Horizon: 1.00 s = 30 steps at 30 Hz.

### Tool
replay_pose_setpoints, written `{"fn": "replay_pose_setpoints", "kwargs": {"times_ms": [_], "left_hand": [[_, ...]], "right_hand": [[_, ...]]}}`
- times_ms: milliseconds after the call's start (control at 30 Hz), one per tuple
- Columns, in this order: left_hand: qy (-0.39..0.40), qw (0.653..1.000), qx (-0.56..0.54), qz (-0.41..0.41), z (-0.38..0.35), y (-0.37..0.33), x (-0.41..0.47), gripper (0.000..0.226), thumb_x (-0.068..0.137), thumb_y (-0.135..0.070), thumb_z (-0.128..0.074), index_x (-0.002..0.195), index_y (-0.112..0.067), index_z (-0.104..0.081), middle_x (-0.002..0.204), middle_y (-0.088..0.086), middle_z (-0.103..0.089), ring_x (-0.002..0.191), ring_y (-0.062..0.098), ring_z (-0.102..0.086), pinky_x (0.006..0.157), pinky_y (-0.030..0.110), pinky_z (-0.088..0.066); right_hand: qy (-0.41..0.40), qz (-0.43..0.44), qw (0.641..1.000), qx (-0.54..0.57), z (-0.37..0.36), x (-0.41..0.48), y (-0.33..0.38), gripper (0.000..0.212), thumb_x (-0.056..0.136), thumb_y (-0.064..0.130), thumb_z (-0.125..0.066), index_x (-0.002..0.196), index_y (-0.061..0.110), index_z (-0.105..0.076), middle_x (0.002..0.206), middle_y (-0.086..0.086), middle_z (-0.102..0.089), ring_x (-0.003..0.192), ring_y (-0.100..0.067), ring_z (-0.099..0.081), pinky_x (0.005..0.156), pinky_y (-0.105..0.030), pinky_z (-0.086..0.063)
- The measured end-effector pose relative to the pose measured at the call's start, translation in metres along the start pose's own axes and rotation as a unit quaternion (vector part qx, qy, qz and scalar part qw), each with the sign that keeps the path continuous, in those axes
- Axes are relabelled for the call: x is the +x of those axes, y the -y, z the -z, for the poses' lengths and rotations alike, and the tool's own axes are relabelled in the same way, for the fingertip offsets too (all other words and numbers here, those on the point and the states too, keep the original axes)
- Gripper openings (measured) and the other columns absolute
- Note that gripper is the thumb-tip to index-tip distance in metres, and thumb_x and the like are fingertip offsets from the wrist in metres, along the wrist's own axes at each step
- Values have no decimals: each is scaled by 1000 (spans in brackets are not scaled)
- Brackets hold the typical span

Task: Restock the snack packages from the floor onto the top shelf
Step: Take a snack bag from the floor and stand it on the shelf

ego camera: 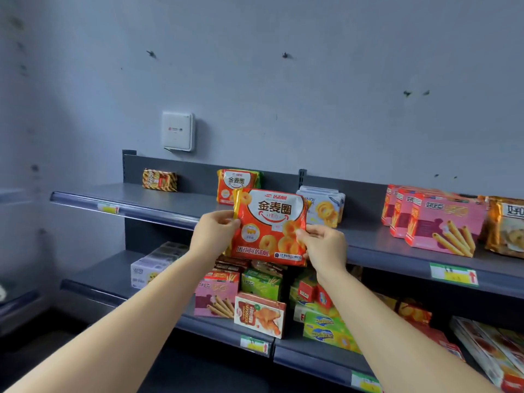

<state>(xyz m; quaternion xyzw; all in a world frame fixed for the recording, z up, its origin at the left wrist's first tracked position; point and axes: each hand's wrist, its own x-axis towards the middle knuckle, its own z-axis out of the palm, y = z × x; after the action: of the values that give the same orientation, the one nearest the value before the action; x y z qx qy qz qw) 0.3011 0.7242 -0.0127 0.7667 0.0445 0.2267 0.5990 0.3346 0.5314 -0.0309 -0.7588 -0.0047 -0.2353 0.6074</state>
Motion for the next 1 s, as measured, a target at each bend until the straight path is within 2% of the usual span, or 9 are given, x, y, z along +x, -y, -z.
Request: {"fn": "replay_pose_setpoints", "kwargs": {"times_ms": [200, 333, 400, 467, 533, 667, 867, 1000], "left_hand": [[1, 1000, 13, 6, 19, 17, 81, 40, 94, -30, -58, 132, -16, -56, 116, 3, -68, 98, 18, -67, 81, 37, -57], [-10, 1000, 26, 7, 18, 30, 135, 40, 94, -29, -58, 131, -15, -57, 115, 4, -69, 100, 20, -66, 87, 39, -56], [-14, 1000, 23, 9, 16, 35, 162, 39, 93, -28, -59, 130, -14, -58, 113, 4, -70, 98, 20, -67, 88, 41, -56], [-10, 1000, 12, 14, 13, 40, 187, 37, 94, -26, -59, 129, -14, -59, 109, 4, -71, 95, 20, -68, 86, 42, -57], [-5, 1000, 4, 22, 10, 45, 210, 34, 94, -25, -58, 126, -14, -59, 104, 4, -71, 92, 19, -68, 84, 41, -58], [0, 1000, 4, 31, 7, 59, 253, 28, 94, -23, -57, 121, -15, -62, 101, 3, -71, 91, 19, -68, 83, 41, -58], [30, 998, 25, 45, 3, 82, 310, 27, 93, -24, -59, 118, -14, -60, 101, 1, -67, 83, 13, -65, 65, 29, -56], [65, 995, 37, 60, -1, 99, 343, 15, 93, -21, -59, 108, -17, -57, 96, -1, -64, 80, 11, -62, 63, 28, -54]], "right_hand": [[14, 9, 1000, -4, -66, 53, 6, 18, 81, 21, -75, 97, 12, -73, 75, 8, -66, 80, -24, -70, 79, -47, -58], [13, 23, 1000, -15, -104, 96, 3, 17, 80, 25, -75, 96, 18, -74, 87, 4, -73, 81, -24, -70, 79, -45, -58], [15, 31, 999, -20, -120, 119, 0, 7, 80, 25, -75, 86, 24, -72, 85, 5, -73, 78, -23, -70, 78, -45, -58], [22, 35, 999, -24, -135, 142, -1, 16, 81, 23, -74, 73, 32, -65, 79, 7, -72, 74, -21, -70, 77, -44, -59], [28, 38, 998, -32, -150, 162, -4, 24, 82, 20, -73, 68, 35, -60, 75, 9, -70, 71, -20, -70, 75, -44, -59], [39, 20, 998, -45, -179, 194, -13, 27, 81, 13, -70, 66, 32, -58, 72, 9, -68, 72, -21, -70, 75, -44, -59], [36, -15, 995, -96, -220, 226, -30, 17, 79, 12, -68, 71, 26, -63, 77, 5, -71, 71, -19, -71, 72, -43, -60], [10, -43, 991, -125, -240, 240, -39, 19, 77, 9, -67, 70, 26, -62, 77, 7, -70, 74, -21, -70, 73, -40, -60]]}}
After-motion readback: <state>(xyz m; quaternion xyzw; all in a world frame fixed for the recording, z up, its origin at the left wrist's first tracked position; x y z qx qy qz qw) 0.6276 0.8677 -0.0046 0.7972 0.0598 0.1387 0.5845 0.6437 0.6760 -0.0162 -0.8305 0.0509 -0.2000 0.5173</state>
